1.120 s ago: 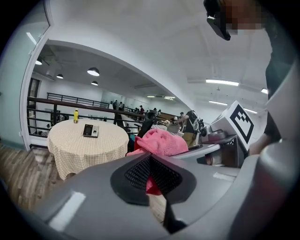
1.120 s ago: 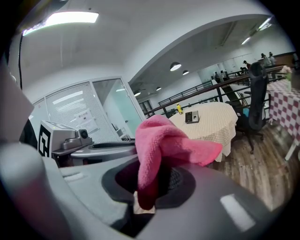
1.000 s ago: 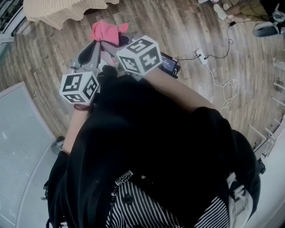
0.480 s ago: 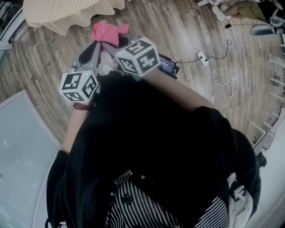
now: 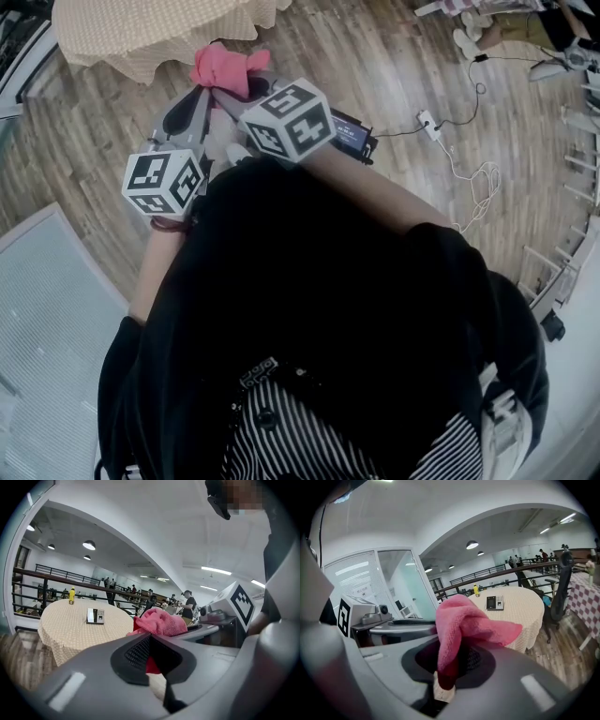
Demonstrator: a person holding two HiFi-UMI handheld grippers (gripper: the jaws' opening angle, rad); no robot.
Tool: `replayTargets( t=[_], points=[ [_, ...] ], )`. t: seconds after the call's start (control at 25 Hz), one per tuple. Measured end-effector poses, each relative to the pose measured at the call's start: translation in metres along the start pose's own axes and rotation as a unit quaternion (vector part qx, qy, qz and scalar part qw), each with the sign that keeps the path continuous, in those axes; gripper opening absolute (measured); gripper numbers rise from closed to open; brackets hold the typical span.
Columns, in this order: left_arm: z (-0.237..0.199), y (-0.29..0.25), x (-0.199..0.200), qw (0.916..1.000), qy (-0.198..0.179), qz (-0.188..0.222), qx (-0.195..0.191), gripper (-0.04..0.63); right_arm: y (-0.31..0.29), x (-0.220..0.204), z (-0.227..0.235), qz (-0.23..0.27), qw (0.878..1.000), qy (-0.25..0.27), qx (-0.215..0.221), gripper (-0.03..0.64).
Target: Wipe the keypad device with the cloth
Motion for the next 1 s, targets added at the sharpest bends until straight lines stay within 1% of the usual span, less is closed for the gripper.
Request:
replayTargets(
  t=[0.16,0.36,0.52,0.64,0.76,0.88,1.0],
  points=[
    [-0.027,0.004,0.008,1.0,0.004,0.004,0.003,0.003,-0.024,0.016,-0.004,-0.003,1.0,0.002,0.004,0.061],
    [-0.054,0.012,0.011,0.9997,0.019,0.014,0.011,0.003,-0.047,0.03,-0.015,-0.012,1.0,0.023,0.01,0.061],
    [-0.06,0.011,0.01,0.9995,0.021,0.015,0.021,0.003,-0.056,0.032,-0.012,-0.02,0.999,0.019,0.024,0.061],
    [-0.075,0.016,0.009,0.9988,0.03,0.018,0.034,0.003,-0.071,0.037,-0.017,-0.027,0.999,0.03,0.036,0.061],
    [-0.096,0.022,0.013,0.9973,0.041,0.021,0.058,0.003,-0.092,0.048,-0.022,-0.034,0.997,0.044,0.056,0.061],
    [-0.122,0.014,0.024,0.9952,0.054,0.022,0.078,0.003,-0.117,0.069,-0.014,-0.041,0.995,0.052,0.076,0.061],
    [-0.146,-0.01,0.038,0.9936,0.071,0.023,0.085,0.003,-0.138,0.091,0.008,-0.049,0.993,0.056,0.087,0.061]
  ],
)
Point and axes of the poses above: the fingertips, and each gripper's own axes: y backward along the fingers, z to its right, x out of its top, the point moved 5 cm from there along y, backward along the fingers, and after that the axes turned 4 degrees about -z, right-handed, at the moved point
